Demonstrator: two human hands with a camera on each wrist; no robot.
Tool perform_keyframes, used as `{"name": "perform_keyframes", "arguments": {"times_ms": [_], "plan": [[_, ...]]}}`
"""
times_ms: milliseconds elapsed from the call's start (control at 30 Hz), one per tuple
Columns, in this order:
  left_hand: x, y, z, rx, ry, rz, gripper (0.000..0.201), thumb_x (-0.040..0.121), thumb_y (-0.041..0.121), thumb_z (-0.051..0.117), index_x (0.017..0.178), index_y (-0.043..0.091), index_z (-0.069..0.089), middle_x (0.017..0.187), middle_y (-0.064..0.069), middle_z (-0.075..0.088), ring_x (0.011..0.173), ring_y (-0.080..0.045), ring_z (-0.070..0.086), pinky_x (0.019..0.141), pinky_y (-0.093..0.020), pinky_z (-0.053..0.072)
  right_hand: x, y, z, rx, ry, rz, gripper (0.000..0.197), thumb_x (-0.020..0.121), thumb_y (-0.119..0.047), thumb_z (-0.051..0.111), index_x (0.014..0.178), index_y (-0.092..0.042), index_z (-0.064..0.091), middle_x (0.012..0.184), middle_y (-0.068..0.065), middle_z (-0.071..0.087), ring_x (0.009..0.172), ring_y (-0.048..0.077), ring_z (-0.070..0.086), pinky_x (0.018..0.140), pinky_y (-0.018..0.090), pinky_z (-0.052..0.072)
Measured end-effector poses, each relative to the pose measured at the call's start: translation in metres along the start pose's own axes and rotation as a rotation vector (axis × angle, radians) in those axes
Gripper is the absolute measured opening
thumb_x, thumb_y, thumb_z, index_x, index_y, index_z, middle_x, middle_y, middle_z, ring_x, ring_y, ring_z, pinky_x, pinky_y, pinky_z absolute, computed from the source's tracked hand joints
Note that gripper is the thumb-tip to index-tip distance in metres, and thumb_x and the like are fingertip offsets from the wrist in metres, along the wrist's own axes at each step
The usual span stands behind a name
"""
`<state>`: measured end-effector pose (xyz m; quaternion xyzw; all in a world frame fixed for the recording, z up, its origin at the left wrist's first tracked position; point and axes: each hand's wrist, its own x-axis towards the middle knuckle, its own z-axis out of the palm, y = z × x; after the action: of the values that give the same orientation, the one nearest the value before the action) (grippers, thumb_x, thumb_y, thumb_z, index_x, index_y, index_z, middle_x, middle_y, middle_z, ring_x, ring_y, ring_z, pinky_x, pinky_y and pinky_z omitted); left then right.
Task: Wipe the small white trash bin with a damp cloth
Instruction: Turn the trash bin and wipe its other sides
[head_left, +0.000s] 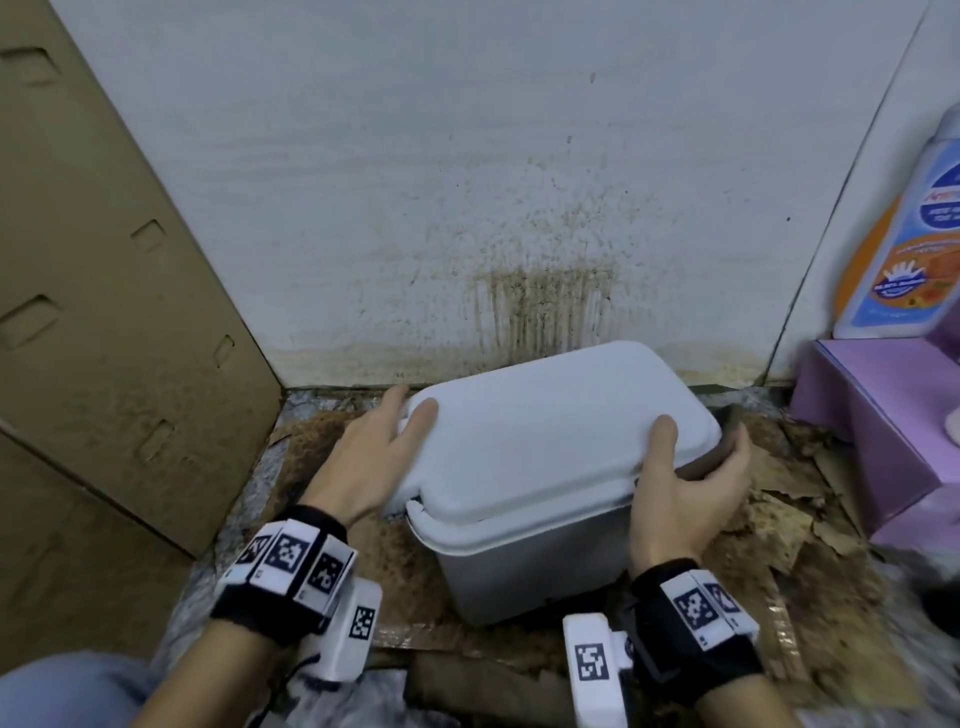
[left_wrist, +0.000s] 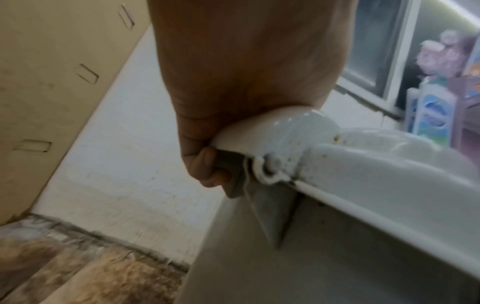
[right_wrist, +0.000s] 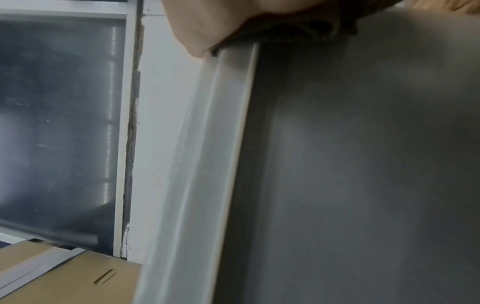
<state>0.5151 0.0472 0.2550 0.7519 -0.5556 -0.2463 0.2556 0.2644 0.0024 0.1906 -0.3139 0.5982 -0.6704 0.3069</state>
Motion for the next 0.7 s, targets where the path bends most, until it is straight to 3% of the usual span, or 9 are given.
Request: {"name": "perform_keyframes", "arguments": {"times_ms": [100, 200, 267, 333, 433, 500, 567, 700], "plan": [[0.007, -0.01, 0.002, -0.08, 0.009, -0.035, 0.067, 0.097, 0.072, 0.035, 0.15, 0.032, 0.039, 0.149, -0.003, 0.053, 0.127, -0.024, 0.055, 0.104, -0.048, 0.045, -0.012, 0.005, -0.002, -0.07, -0.017, -0.023, 0.078, 0.09, -0.038, 0.069, 0.155, -0.018, 0.03, 0.154, 0.006, 0.035, 0.145, 0.02, 0.03, 0.108, 0.025, 0.025], [0.008, -0.017, 0.004, -0.09, 0.048, -0.038, 0.055, 0.102, 0.063, 0.035, 0.143, 0.03, 0.048, 0.14, 0.001, 0.056, 0.117, -0.017, 0.054, 0.094, -0.04, 0.043, -0.015, 0.005, -0.001, -0.101, -0.074, -0.005, 0.081, 0.09, -0.043, 0.068, 0.156, -0.02, 0.027, 0.156, 0.005, 0.032, 0.147, 0.021, 0.028, 0.112, 0.029, 0.026], [0.004, -0.02, 0.006, -0.093, 0.098, -0.036, 0.046, 0.104, 0.06, 0.032, 0.129, 0.03, 0.055, 0.129, 0.0, 0.06, 0.112, -0.019, 0.055, 0.086, -0.038, 0.039, -0.013, 0.003, 0.0, -0.112, -0.107, 0.007, 0.08, 0.091, -0.044, 0.066, 0.157, -0.019, 0.026, 0.156, 0.006, 0.031, 0.147, 0.022, 0.027, 0.115, 0.033, 0.026], [-0.001, -0.024, 0.008, -0.09, 0.154, -0.061, 0.048, 0.099, 0.068, 0.027, 0.112, 0.032, 0.056, 0.113, -0.001, 0.061, 0.109, -0.026, 0.059, 0.084, -0.041, 0.042, -0.007, 0.001, 0.001, -0.108, -0.135, 0.025, 0.076, 0.094, -0.044, 0.063, 0.157, -0.019, 0.027, 0.156, 0.006, 0.03, 0.147, 0.023, 0.027, 0.115, 0.035, 0.027], [-0.011, -0.029, 0.014, -0.029, 0.16, -0.142, 0.073, 0.09, 0.081, 0.02, 0.124, 0.024, 0.051, 0.123, -0.006, 0.059, 0.112, -0.031, 0.057, 0.097, -0.053, 0.046, 0.007, 0.001, 0.001, -0.091, -0.198, 0.067, 0.07, 0.096, -0.049, 0.057, 0.156, -0.023, 0.03, 0.157, 0.002, 0.032, 0.145, 0.02, 0.031, 0.116, 0.04, 0.031], [-0.019, -0.029, 0.02, -0.032, 0.139, -0.199, 0.081, 0.09, 0.082, 0.025, 0.136, 0.018, 0.04, 0.132, -0.011, 0.057, 0.115, -0.034, 0.056, 0.098, -0.055, 0.047, 0.019, 0.001, -0.002, -0.083, -0.266, 0.094, 0.067, 0.096, -0.052, 0.056, 0.154, -0.027, 0.033, 0.155, -0.003, 0.037, 0.143, 0.018, 0.037, 0.113, 0.04, 0.034], [-0.028, -0.028, 0.025, -0.082, 0.143, -0.238, 0.094, 0.081, 0.09, 0.031, 0.142, 0.019, 0.03, 0.13, -0.013, 0.059, 0.109, -0.037, 0.062, 0.091, -0.056, 0.054, 0.032, -0.002, -0.007, -0.083, -0.355, 0.132, 0.066, 0.096, -0.051, 0.056, 0.153, -0.027, 0.035, 0.153, -0.005, 0.043, 0.137, 0.016, 0.043, 0.107, 0.037, 0.039], [-0.035, -0.025, 0.029, -0.15, 0.127, -0.29, 0.104, 0.068, 0.098, 0.042, 0.138, 0.022, 0.029, 0.115, -0.011, 0.064, 0.091, -0.037, 0.069, 0.073, -0.049, 0.06, 0.056, -0.014, -0.015, -0.022, -0.555, 0.202, 0.056, 0.098, -0.042, 0.057, 0.149, -0.024, 0.044, 0.136, -0.012, 0.052, 0.108, -0.003, 0.054, 0.078, 0.016, 0.042]]}}
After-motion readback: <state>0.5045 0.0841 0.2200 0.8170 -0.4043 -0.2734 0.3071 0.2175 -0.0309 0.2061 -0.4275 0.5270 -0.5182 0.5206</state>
